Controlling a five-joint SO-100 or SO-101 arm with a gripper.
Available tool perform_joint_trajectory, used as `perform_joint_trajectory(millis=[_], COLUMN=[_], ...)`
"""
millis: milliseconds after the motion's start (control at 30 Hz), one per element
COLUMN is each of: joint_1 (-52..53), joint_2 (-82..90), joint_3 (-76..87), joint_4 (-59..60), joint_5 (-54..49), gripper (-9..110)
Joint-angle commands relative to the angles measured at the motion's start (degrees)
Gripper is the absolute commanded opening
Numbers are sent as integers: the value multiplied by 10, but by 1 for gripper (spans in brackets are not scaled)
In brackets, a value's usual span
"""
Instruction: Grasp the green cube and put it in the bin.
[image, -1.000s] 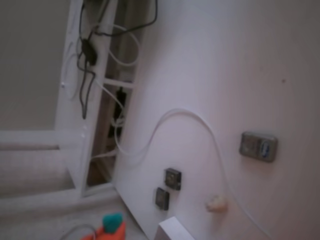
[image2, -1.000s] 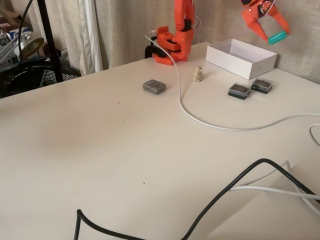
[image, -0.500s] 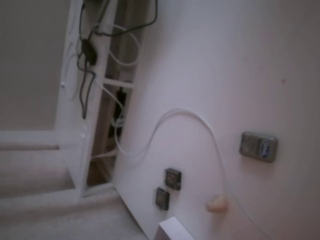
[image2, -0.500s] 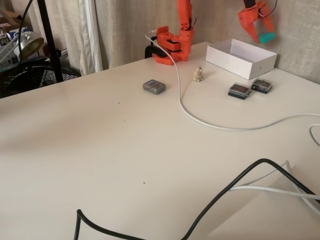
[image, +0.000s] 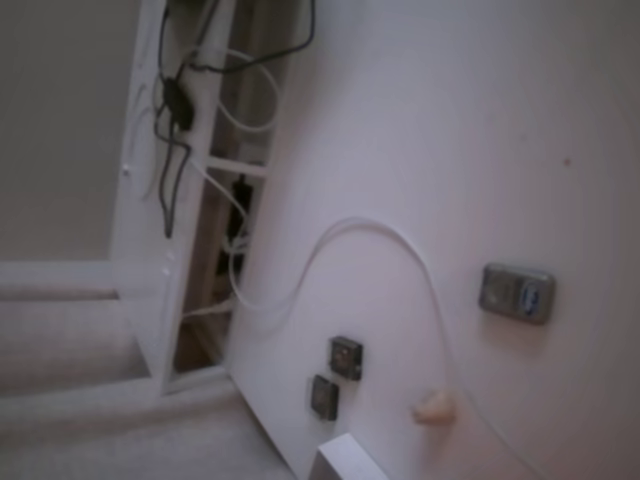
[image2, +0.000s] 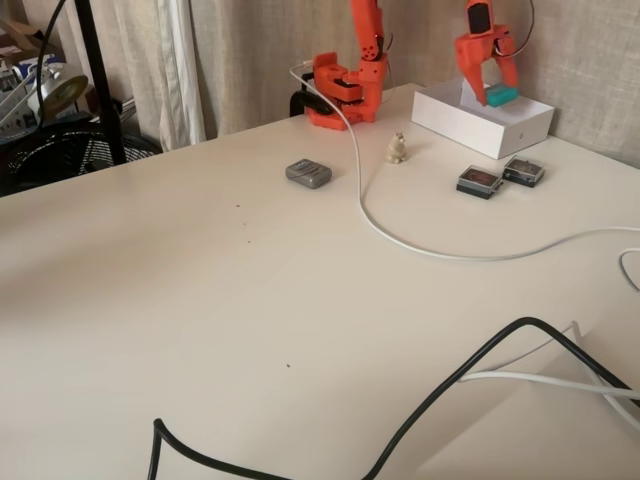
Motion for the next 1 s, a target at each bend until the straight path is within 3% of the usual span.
perform_joint_trajectory(millis=[0,133,400,533,767,967], joint_1=[8,9,-3,-1,85,185], joint_2=[29,40,50,64,162,243], joint_3=[5,20,30,36,104,147], joint_4=[-13,-33,-70,-95,-323,-374], joint_5=[2,4,2,4,21,145], gripper=[11,23,28,26,24,22])
